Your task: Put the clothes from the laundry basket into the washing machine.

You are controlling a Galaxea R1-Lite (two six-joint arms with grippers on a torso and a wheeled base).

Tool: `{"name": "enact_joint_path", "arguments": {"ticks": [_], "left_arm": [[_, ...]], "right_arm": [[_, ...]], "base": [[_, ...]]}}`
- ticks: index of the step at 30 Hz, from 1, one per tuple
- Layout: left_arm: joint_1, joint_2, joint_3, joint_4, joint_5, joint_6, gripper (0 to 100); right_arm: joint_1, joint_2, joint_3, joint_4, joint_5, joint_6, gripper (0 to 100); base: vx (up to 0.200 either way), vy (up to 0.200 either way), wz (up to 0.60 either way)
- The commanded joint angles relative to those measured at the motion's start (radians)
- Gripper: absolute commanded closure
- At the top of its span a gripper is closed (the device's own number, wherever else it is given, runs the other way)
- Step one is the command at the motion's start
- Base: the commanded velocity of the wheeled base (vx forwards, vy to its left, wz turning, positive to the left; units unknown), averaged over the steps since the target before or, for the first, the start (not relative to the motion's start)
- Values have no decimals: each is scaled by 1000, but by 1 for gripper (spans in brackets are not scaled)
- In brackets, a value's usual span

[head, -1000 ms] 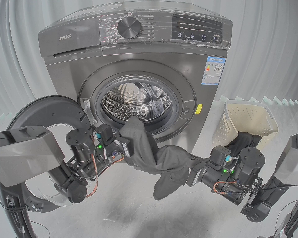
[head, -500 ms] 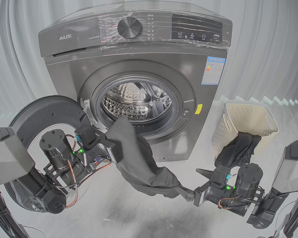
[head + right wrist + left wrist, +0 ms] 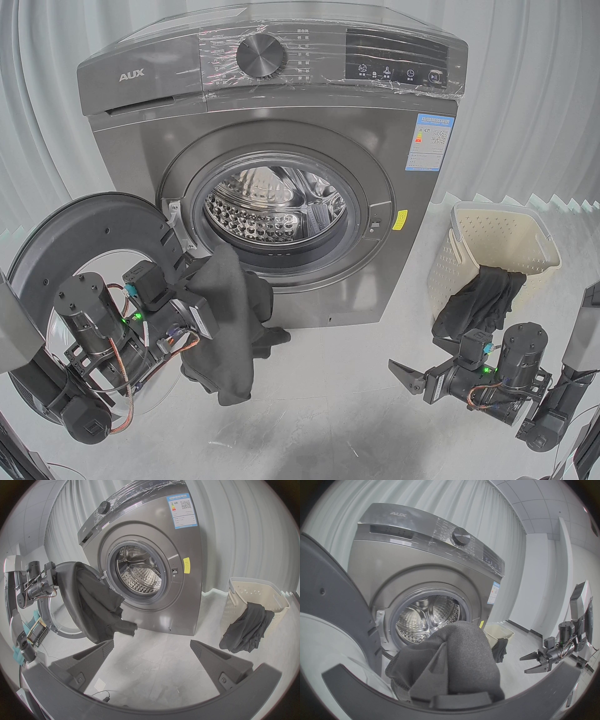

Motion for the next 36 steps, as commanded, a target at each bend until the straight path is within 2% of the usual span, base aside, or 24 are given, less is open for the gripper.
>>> {"name": "enact_joint_path", "arguments": {"ticks": [1,4,6,7,13,16,21,26,32,36], "left_arm": [[7,-18,12,0,17,0,100],[53,-17,27,3,33,7,100],[60,-10,48,1,46,27,100],[60,-7,56,1,47,35,100],[53,8,56,1,38,38,100],[48,17,56,1,37,35,100],[31,51,56,0,66,58,100],[21,52,54,0,70,56,100],[-4,75,58,-2,75,58,100],[-21,71,62,-2,75,55,100]], "right_arm": [[-13,6,-14,1,0,0,0],[-11,6,-22,1,-2,0,0],[-11,6,-22,1,-2,1,0],[-10,7,-22,1,-2,1,0],[-3,6,-34,1,0,8,0],[-5,6,-32,-1,0,9,0],[1,7,-32,-1,0,11,0],[6,7,-32,-1,-2,11,0],[7,7,-31,-1,-2,11,0],[7,7,-31,-1,-2,11,0]], "base": [[0,0,0],[0,0,0],[0,0,0],[0,0,0],[0,0,0],[200,0,0],[160,0,0],[0,0,0],[200,0,0],[0,0,0]]}}
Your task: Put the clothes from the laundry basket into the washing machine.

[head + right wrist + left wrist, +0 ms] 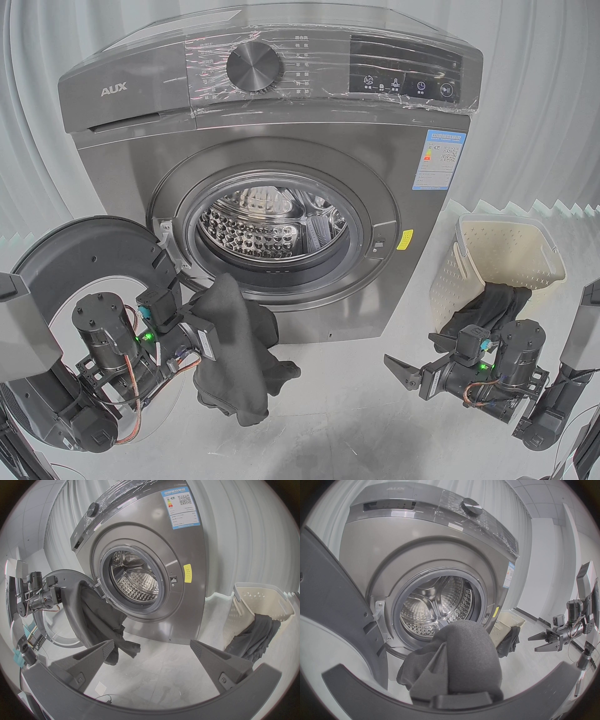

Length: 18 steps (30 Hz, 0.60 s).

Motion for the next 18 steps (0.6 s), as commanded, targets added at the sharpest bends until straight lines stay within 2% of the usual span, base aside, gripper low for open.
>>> {"name": "enact_joint_path", "arguments": {"ticks": [1,4,14,18], "left_arm": [[-12,10,2,-1,1,-2,100],[-12,13,3,-1,-1,-7,100],[-13,33,0,-1,1,-8,100],[-13,33,0,-1,1,-10,100]], "right_arm": [[1,2,1,0,1,0,0],[1,2,-1,0,0,0,0],[15,-1,-1,0,1,6,0],[18,-1,-1,0,0,6,0]], "base": [[0,0,0],[0,0,0],[200,0,0],[0,0,0]]}}
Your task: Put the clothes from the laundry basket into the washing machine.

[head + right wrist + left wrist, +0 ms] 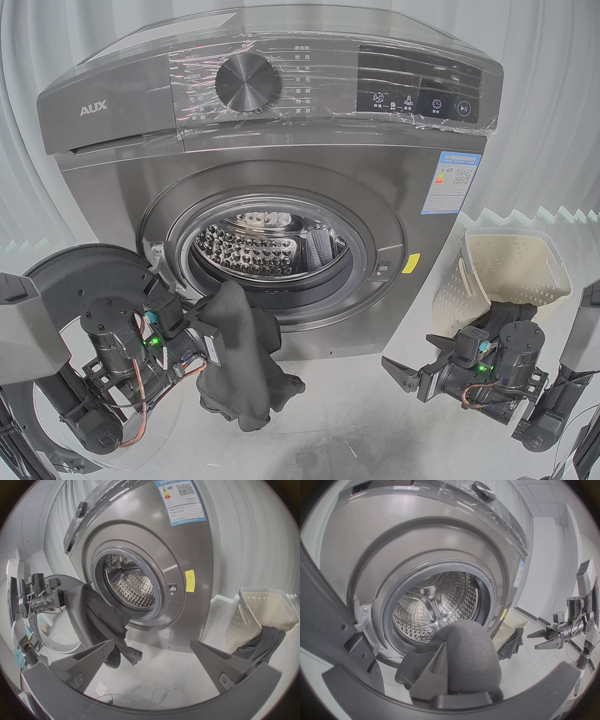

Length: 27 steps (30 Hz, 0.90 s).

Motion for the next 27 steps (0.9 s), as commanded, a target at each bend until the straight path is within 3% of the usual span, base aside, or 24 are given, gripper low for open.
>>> {"name": "enact_joint_path", "arguments": {"ticks": [1,14,19,24,27], "left_arm": [[0,6,0,-1,1,0,100],[-18,3,5,-1,-1,-5,100],[-84,8,19,-1,1,-14,100],[-125,84,-76,-1,34,-23,100],[-116,143,-135,1,7,-40,100]], "right_arm": [[4,1,-1,0,1,0,0],[4,0,1,0,-1,0,0],[28,-10,1,1,-1,0,0],[54,-22,1,1,-2,0,0],[54,-22,4,1,-1,2,0]], "base": [[0,0,0],[46,0,0],[0,0,0],[0,0,0],[0,0,0]]}}
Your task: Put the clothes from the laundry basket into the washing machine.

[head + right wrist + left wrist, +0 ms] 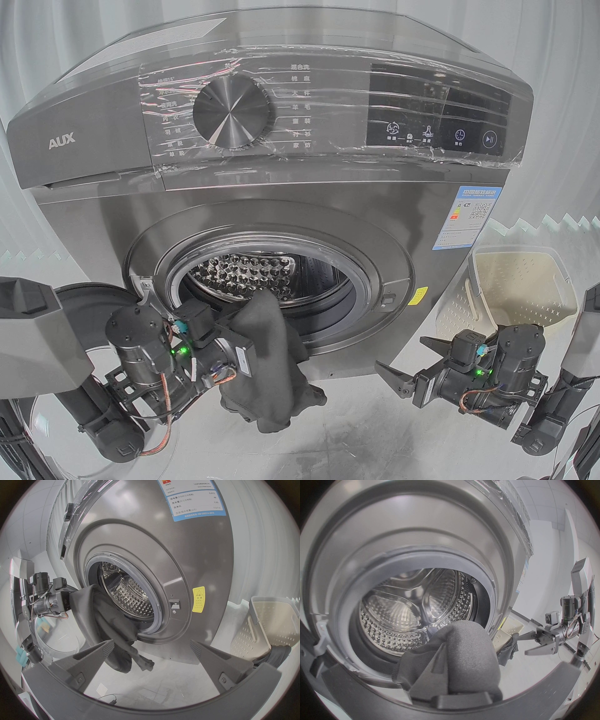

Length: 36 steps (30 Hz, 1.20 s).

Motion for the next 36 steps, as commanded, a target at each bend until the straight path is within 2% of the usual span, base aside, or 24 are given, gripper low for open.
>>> {"name": "enact_joint_path", "arguments": {"ticks": [1,2,3,4,11,13,15,16,18,19,25,26,27,28,29,36], "left_arm": [[6,125,-117,1,-47,-21,100],[15,145,-138,1,-68,-21,100],[15,145,-138,1,-68,-21,100],[36,223,-224,1,-128,-30,100],[87,411,-460,-1,-144,-55,100],[91,453,-542,1,-127,-66,100],[91,457,-548,1,-125,-66,100],[91,503,-634,3,-90,-69,100],[91,506,-637,3,-88,-69,100],[93,561,-724,9,-76,-67,100],[114,639,-875,67,-59,-64,100],[122,659,-953,111,-41,-64,100],[122,659,-953,111,-41,-64,100],[144,676,-1059,187,-6,-64,100],[150,681,-1088,211,5,-66,100],[183,713,-1301,401,27,-69,100]], "right_arm": [[11,-8,1,0,0,1,0],[11,-6,-1,0,0,1,0],[11,-6,-1,0,0,1,0],[23,-6,2,0,0,1,0],[31,-8,5,-2,0,1,0],[31,-9,5,0,0,1,0],[31,-9,5,0,0,1,0],[31,-8,4,0,0,1,0],[31,-8,4,0,0,1,0],[32,-6,2,0,0,1,0],[32,-6,2,0,0,1,0],[32,-6,2,0,0,1,0],[32,-6,2,0,0,1,0],[32,-6,2,0,0,1,0],[32,-6,2,0,0,1,0],[37,1,2,0,0,1,0]], "base": [[0,0,0],[0,0,0],[0,0,0],[0,0,0],[0,0,0],[0,0,0],[0,0,0],[0,0,0],[0,0,0],[0,0,0],[0,0,0],[0,0,0],[0,0,0],[0,0,0],[0,0,0],[0,0,0]]}}
